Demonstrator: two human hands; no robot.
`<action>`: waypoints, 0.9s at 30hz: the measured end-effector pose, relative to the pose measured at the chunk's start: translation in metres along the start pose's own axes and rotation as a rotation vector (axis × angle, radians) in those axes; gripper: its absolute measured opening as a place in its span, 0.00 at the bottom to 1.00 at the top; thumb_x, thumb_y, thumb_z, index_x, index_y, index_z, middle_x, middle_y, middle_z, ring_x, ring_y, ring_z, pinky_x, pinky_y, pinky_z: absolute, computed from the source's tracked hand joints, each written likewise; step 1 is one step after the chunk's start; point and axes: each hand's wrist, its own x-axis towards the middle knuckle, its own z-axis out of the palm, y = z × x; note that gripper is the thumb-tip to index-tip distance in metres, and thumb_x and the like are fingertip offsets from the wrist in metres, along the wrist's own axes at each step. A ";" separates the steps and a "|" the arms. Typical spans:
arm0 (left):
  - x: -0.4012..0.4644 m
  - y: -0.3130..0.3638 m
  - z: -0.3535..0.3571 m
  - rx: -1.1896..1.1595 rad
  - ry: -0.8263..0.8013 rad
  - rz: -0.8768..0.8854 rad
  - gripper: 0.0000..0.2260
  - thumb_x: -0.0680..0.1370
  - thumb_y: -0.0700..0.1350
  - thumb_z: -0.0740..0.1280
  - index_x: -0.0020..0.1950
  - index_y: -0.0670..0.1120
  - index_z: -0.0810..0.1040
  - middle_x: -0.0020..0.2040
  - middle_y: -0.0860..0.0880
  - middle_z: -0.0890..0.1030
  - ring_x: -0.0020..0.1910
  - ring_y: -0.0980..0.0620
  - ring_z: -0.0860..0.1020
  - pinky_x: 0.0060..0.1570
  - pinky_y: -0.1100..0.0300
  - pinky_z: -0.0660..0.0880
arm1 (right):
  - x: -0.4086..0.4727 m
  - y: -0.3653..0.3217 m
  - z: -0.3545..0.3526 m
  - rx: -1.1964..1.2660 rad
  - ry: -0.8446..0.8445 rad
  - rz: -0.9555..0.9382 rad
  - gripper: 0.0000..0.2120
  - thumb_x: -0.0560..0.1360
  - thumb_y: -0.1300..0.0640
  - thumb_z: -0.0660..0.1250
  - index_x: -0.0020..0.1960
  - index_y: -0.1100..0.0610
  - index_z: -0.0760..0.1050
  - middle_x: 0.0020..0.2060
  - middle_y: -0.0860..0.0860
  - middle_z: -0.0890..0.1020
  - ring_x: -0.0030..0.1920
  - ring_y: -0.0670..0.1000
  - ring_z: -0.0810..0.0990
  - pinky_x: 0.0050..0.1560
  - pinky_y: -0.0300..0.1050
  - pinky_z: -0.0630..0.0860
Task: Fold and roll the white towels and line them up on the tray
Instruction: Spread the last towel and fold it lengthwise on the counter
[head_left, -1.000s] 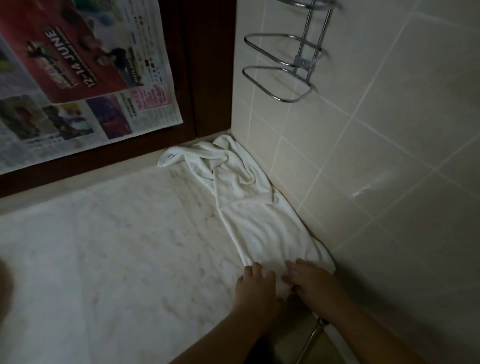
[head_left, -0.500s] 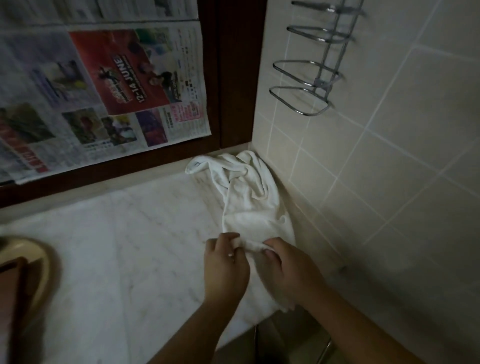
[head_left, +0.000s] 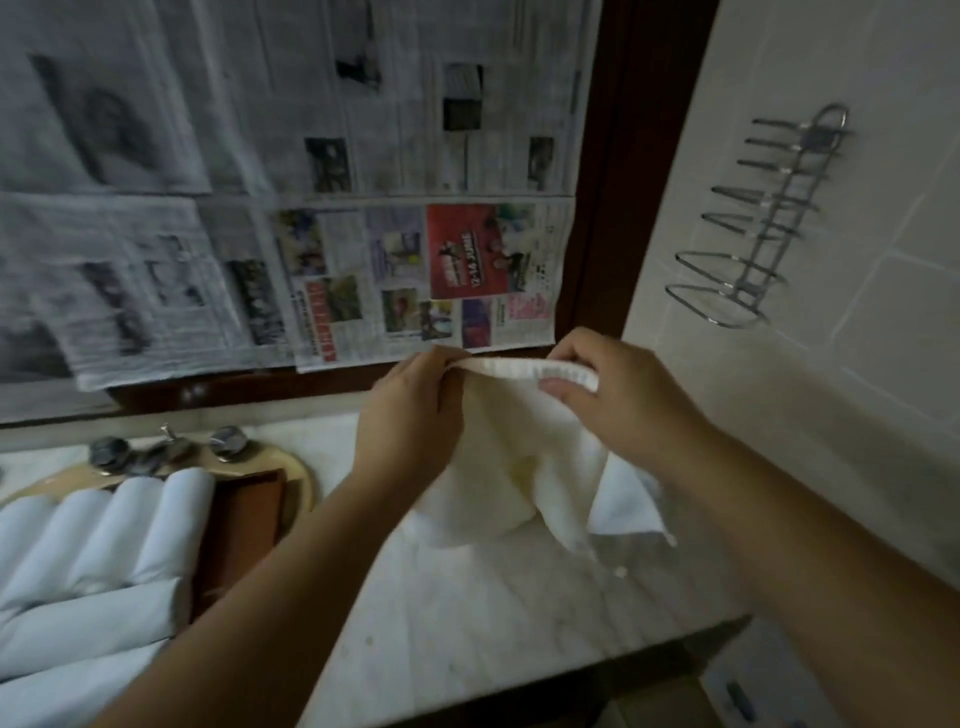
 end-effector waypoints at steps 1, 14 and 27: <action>0.008 0.000 -0.017 0.062 0.014 0.052 0.09 0.85 0.51 0.63 0.59 0.51 0.81 0.53 0.51 0.84 0.48 0.48 0.81 0.44 0.59 0.71 | 0.007 -0.012 -0.016 -0.026 0.011 -0.028 0.05 0.79 0.48 0.72 0.50 0.46 0.77 0.40 0.42 0.79 0.38 0.40 0.77 0.34 0.36 0.67; 0.094 0.109 -0.221 0.261 -0.058 0.281 0.20 0.82 0.64 0.65 0.37 0.53 0.77 0.34 0.54 0.78 0.35 0.55 0.78 0.35 0.58 0.75 | 0.044 -0.129 -0.191 -0.148 0.048 -0.219 0.14 0.72 0.34 0.74 0.51 0.39 0.76 0.44 0.43 0.82 0.45 0.47 0.82 0.44 0.49 0.78; 0.029 0.126 -0.305 0.049 -0.505 0.099 0.15 0.72 0.66 0.69 0.43 0.56 0.85 0.38 0.56 0.85 0.36 0.60 0.83 0.45 0.60 0.75 | -0.004 -0.153 -0.241 -0.019 -0.475 -0.158 0.12 0.80 0.44 0.68 0.53 0.48 0.86 0.50 0.49 0.88 0.51 0.52 0.87 0.59 0.54 0.81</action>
